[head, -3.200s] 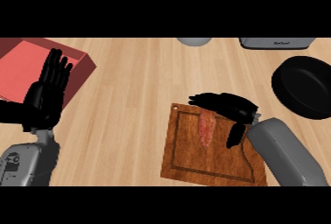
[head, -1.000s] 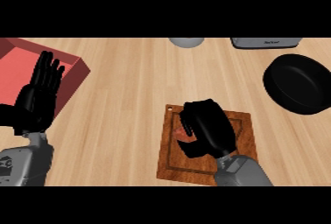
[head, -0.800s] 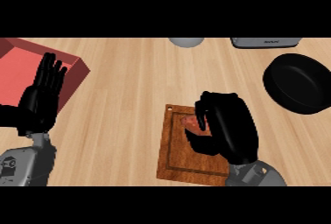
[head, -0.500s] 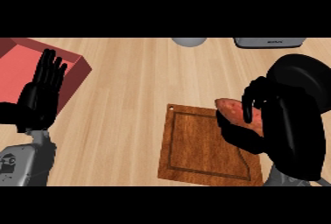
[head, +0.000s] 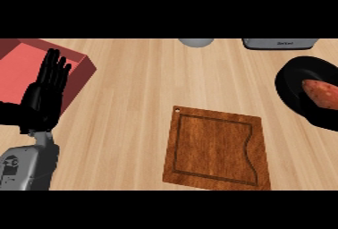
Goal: Pick the sweet potato from the cutting board and place it in the pot
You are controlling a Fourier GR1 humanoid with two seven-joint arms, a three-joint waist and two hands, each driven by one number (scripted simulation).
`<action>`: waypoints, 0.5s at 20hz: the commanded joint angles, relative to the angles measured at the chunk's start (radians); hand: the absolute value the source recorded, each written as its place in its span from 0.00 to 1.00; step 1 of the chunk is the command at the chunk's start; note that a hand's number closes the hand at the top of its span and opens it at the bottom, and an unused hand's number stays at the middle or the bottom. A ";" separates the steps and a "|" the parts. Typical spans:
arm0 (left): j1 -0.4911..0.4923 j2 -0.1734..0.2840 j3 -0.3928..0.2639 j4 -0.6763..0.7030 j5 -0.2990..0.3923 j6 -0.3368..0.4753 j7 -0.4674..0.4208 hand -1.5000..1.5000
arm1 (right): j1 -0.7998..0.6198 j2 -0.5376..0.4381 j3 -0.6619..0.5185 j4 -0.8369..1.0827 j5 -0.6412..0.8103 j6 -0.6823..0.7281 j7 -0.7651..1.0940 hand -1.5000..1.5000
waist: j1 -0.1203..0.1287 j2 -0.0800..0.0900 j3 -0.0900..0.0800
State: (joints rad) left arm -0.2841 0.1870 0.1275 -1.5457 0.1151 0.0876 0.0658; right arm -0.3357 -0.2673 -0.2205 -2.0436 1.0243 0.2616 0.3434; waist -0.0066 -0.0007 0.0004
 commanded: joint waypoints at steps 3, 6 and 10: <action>-0.009 -0.001 -0.008 0.009 -0.017 -0.001 -0.009 0.50 | 0.001 -0.159 -0.232 0.236 -0.130 -0.035 -0.174 1.00 | 0.005 0.003 0.000; -0.001 0.018 0.014 0.016 0.008 -0.032 -0.019 0.50 | -0.051 -0.219 -0.311 0.399 -0.199 -0.086 -0.269 1.00 | 0.010 0.003 0.000; 0.031 0.011 0.021 0.022 0.024 -0.053 -0.049 0.50 | -0.084 -0.264 -0.322 0.670 -0.196 -0.224 -0.454 1.00 | 0.018 0.005 0.000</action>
State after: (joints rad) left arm -0.2857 0.1946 0.1371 -1.5440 0.1261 0.0650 0.0591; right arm -0.3875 -0.4833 -0.5070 -1.5749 0.8507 0.1261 0.0248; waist 0.0059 0.0028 0.0008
